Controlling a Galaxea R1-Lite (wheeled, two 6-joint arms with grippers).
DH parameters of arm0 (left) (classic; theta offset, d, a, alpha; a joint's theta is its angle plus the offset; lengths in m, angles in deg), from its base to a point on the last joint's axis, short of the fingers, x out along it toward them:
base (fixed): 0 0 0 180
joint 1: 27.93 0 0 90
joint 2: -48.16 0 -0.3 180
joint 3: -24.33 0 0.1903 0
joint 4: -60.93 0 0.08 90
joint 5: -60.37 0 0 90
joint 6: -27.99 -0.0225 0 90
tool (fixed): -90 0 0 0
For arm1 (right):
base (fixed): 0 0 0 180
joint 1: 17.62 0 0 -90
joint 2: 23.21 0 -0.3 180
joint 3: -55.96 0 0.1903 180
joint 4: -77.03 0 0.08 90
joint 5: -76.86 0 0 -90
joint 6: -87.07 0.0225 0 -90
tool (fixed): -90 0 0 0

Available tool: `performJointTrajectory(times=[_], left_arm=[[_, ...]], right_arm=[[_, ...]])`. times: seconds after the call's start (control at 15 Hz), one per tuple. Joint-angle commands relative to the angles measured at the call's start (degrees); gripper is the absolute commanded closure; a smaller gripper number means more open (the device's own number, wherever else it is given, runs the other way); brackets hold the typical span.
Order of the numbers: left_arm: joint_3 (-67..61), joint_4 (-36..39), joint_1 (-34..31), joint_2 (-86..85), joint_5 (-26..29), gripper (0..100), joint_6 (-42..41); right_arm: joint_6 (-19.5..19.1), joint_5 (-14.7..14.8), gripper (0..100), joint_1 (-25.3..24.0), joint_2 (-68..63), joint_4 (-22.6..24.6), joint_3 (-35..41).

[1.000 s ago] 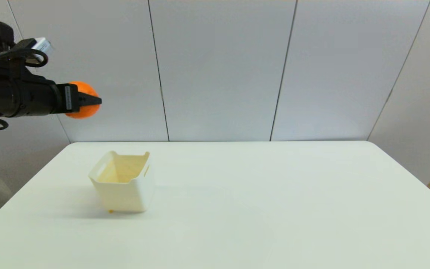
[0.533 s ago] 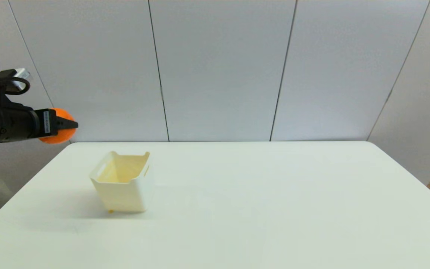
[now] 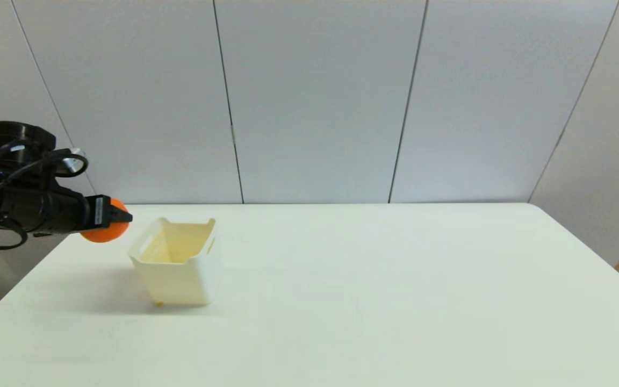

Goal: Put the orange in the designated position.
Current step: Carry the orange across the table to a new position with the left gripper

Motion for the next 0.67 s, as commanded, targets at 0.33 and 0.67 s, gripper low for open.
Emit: performJointTrajectory(times=[0.33, 0.67], left_arm=[[-0.41, 0.95, 0.44, 10.32, 0.01, 100, -1.06], [-1.29, 0.68, 0.44, 11.9, 0.01, 100, -1.15]], right_arm=[[-0.05, 0.0, 0, 0.0, -0.09, 0.01, -0.01], [-0.05, 0.0, 0, 0.0, -0.09, 0.01, -0.01]])
